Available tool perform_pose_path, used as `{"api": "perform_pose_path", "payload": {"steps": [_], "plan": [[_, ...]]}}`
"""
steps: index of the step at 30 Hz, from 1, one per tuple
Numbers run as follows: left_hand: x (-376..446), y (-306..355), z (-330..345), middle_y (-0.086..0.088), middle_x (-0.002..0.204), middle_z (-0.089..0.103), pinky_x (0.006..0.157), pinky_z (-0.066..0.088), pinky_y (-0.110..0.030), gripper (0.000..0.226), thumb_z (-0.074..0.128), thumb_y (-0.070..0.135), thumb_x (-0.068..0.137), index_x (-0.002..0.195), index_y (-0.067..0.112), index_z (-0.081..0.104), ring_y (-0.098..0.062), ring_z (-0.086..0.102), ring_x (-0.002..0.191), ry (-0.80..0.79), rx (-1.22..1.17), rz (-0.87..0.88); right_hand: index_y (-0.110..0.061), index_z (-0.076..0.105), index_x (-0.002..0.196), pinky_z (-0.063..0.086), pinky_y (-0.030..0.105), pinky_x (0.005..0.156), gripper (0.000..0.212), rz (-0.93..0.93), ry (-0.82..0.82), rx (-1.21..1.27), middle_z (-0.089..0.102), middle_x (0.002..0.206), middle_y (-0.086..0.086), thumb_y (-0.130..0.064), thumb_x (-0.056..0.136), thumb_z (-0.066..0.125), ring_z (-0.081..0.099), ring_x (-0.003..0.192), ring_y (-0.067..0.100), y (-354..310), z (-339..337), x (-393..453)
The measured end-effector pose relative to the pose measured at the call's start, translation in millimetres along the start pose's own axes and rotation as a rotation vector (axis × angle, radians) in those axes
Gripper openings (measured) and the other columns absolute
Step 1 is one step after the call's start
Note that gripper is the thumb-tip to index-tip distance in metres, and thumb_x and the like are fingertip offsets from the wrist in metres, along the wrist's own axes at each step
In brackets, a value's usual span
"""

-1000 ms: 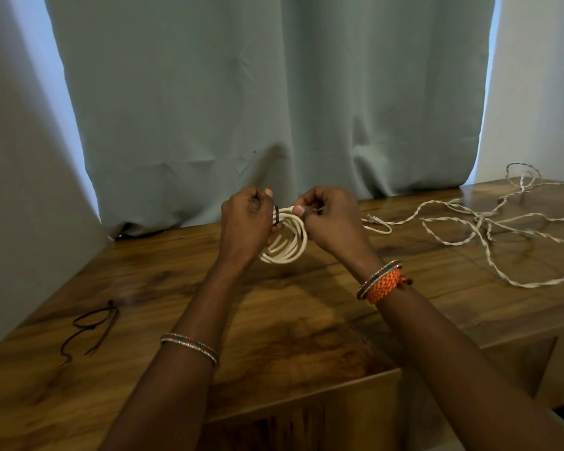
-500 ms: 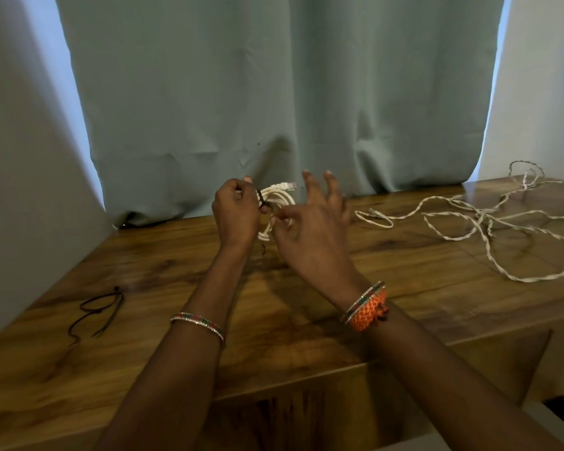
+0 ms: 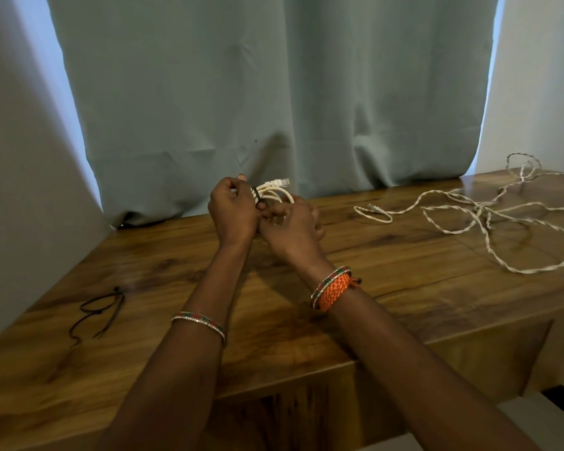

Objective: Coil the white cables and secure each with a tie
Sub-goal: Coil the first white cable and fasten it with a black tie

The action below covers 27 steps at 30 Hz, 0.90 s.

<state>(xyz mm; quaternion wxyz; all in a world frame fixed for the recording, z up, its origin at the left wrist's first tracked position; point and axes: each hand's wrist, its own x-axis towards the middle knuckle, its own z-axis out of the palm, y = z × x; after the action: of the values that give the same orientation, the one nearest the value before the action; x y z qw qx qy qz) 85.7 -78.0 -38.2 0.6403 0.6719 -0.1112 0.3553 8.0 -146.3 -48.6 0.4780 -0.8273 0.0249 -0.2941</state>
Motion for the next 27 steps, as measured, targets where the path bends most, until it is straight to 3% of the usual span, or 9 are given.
{"api": "perform_pose_path", "payload": {"steps": [2,5,9,11,13,15,18,21,27], "plan": [[1,1,-4,0.0,0.057,0.053,0.057,0.036,-0.027,0.033,0.05,0.022,0.093,0.062,0.012,0.049,-0.015,0.049,0.054,0.017,0.105,0.054,-0.027,0.064,0.058,0.027,0.045,0.104,0.023,0.027,-0.019,0.119,0.057,0.119,0.005,-0.041,0.077,0.063,0.038,0.124,0.025,-1,0,1],[-2,2,-11,-0.01,0.065,0.064,0.057,0.039,-0.03,0.03,0.052,0.023,0.092,0.068,0.007,0.058,-0.023,0.057,0.061,0.011,0.246,0.166,-0.021,0.064,0.056,0.04,0.05,0.097,0.02,0.115,-0.065,0.182,0.064,0.094,0.007,-0.039,0.065,0.061,0.052,0.111,0.033,1,3,2],[-7,0,-13,-0.018,0.074,0.066,0.056,0.033,-0.031,0.03,0.048,0.026,0.093,0.077,0.005,0.061,-0.034,0.06,0.071,-0.005,0.485,0.332,-0.019,0.062,0.064,0.033,0.036,0.105,0.015,0.14,-0.091,0.089,0.058,0.101,0.002,-0.021,0.079,0.065,0.043,0.115,0.021,7,-3,-1],[-9,1,-13,-0.02,0.077,0.065,0.058,0.033,-0.032,0.03,0.046,0.029,0.094,0.082,0.005,0.06,-0.038,0.06,0.075,-0.017,0.577,0.37,-0.022,0.066,0.077,0.023,0.029,0.098,0.007,0.105,-0.062,-0.027,0.051,0.115,0.001,-0.021,0.084,0.063,0.031,0.12,0.02,5,-6,-3],[-6,0,-14,-0.023,0.083,0.065,0.062,0.038,-0.036,0.032,0.045,0.03,0.095,0.086,0.004,0.06,-0.041,0.06,0.081,-0.018,0.649,0.36,-0.021,0.069,0.088,0.023,0.033,0.096,0.008,-0.007,-0.005,-0.21,0.047,0.126,-0.001,-0.022,0.085,0.062,0.028,0.124,0.022,5,-5,-7],[-2,-3,-17,-0.023,0.084,0.065,0.063,0.04,-0.037,0.033,0.044,0.031,0.095,0.087,0.004,0.06,-0.041,0.06,0.082,-0.024,0.686,0.351,-0.017,0.07,0.089,0.027,0.034,0.093,0.009,-0.143,0.018,-0.271,0.054,0.114,-0.002,-0.02,0.085,0.062,0.038,0.111,0.015,7,-3,-13],[0,-8,-19,-0.021,0.079,0.065,0.061,0.04,-0.036,0.033,0.045,0.031,0.095,0.083,0.004,0.059,-0.039,0.06,0.078,-0.086,0.659,0.378,-0.009,0.066,0.071,0.045,0.029,0.071,0.013,-0.17,-0.059,-0.146,0.064,0.073,0.003,-0.012,0.084,0.061,0.056,0.073,0.014,3,-12,-15],[-2,-7,-21,-0.014,0.066,0.06,0.057,0.033,-0.031,0.034,0.046,0.033,0.093,0.076,0.005,0.057,-0.036,0.059,0.069,-0.163,0.545,0.41,-0.009,0.056,0.062,0.038,0.025,0.052,0.025,0.077,-0.239,0.124,0.054,0.05,0.0,-0.005,0.086,0.052,0.048,0.05,0.015,-8,-27,-8],[-11,8,-15,-0.004,0.054,0.043,0.05,0.038,-0.038,0.04,0.034,0.037,0.093,0.074,0.005,0.049,-0.037,0.05,0.051,-0.224,0.343,0.645,-0.014,0.046,0.063,0.027,0.017,0.042,0.033,0.255,-0.467,0.532,0.04,0.053,-0.002,0.001,0.091,0.035,0.035,0.039,0.007,-12,-61,-1]]}}
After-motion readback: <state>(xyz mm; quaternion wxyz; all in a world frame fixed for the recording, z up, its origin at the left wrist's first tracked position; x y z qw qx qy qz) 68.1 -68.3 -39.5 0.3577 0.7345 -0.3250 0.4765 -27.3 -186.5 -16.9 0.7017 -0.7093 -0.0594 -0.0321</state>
